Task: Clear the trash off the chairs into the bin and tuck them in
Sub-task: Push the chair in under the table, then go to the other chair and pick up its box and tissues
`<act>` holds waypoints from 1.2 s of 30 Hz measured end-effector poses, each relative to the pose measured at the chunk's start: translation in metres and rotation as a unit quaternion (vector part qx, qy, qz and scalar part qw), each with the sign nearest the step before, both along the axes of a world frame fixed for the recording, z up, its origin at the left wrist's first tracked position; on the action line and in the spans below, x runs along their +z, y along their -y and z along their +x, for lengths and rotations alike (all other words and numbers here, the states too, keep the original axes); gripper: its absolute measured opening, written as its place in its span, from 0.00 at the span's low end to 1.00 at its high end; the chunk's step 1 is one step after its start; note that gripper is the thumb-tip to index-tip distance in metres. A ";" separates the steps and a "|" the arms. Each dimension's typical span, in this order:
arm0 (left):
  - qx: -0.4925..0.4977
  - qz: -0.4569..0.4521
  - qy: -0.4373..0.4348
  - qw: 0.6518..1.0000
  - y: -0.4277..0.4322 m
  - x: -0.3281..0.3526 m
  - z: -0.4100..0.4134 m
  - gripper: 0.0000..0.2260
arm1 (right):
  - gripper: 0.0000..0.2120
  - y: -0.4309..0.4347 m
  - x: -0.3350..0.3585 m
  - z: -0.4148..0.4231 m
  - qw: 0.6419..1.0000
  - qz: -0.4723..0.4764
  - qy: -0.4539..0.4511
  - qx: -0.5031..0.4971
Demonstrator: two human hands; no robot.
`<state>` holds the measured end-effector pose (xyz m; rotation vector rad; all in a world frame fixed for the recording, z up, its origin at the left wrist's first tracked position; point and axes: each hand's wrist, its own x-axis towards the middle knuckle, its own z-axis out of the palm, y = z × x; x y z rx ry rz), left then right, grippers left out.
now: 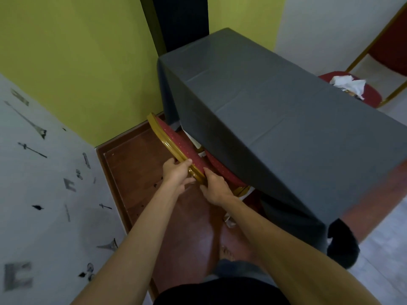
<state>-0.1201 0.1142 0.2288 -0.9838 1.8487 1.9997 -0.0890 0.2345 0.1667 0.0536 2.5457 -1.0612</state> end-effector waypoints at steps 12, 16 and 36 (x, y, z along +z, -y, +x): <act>-0.123 0.036 0.042 0.991 -0.029 0.005 0.080 0.17 | 0.18 -0.053 0.026 0.107 0.994 0.008 -0.023 -0.108; -0.204 0.035 0.069 0.976 -0.069 0.005 0.119 0.18 | 0.18 -0.085 0.030 0.148 0.986 0.021 -0.041 -0.158; -0.393 -0.029 -0.033 0.919 -0.361 0.009 0.152 0.11 | 0.19 -0.379 0.064 0.226 0.962 0.062 -0.062 -0.259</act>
